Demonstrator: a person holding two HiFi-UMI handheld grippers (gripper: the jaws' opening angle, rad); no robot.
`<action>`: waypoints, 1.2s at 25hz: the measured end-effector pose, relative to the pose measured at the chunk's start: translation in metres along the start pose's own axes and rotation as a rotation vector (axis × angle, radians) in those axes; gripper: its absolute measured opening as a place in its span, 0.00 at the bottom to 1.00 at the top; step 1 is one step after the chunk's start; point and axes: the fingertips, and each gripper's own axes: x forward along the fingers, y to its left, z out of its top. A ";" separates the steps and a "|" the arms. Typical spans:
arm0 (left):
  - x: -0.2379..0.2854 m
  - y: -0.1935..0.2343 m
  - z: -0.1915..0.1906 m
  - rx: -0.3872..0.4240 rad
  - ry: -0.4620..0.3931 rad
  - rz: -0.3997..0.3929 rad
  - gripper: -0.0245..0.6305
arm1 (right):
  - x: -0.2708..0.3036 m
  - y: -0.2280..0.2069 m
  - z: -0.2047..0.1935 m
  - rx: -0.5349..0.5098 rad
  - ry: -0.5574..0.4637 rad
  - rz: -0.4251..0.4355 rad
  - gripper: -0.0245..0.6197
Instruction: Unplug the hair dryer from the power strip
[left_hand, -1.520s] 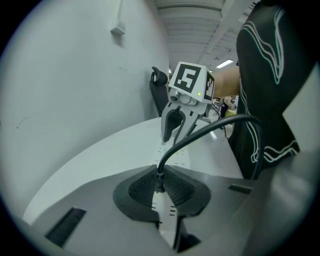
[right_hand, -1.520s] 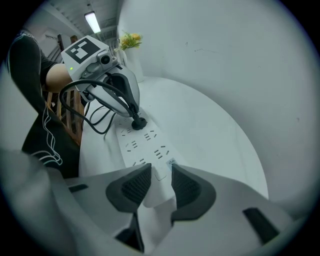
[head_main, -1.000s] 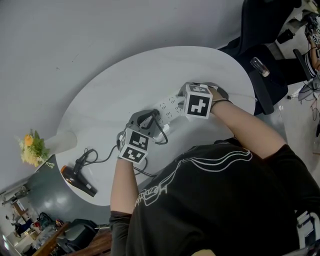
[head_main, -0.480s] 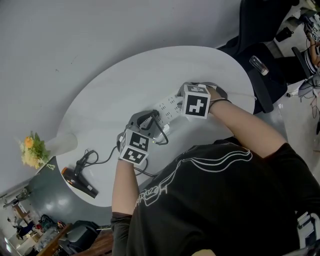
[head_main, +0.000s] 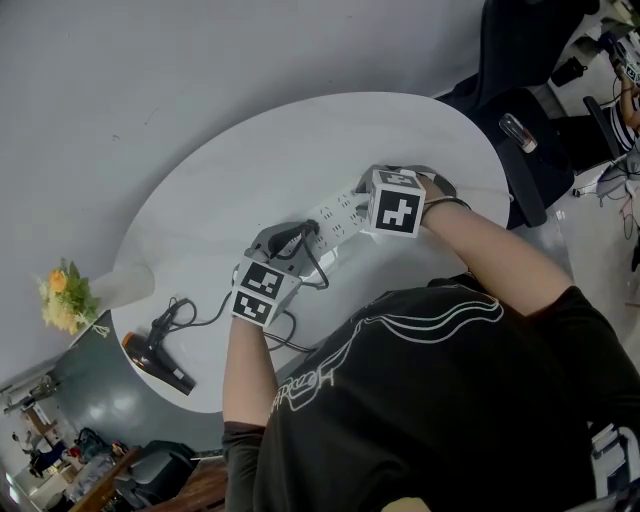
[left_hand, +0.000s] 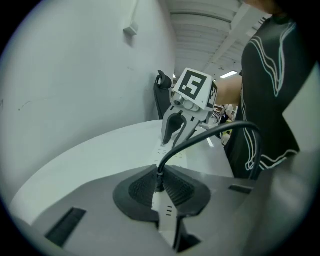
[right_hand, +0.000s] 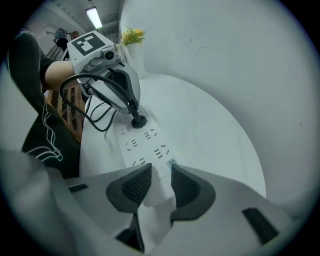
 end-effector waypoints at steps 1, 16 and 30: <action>0.000 0.000 0.000 0.006 0.005 0.009 0.10 | 0.000 0.000 0.000 0.000 0.000 0.000 0.20; -0.002 -0.003 -0.001 0.007 0.000 -0.019 0.10 | 0.000 0.001 0.000 -0.003 0.006 0.004 0.20; -0.002 -0.006 -0.001 0.109 0.058 -0.005 0.09 | 0.000 0.002 0.000 -0.013 0.036 0.009 0.20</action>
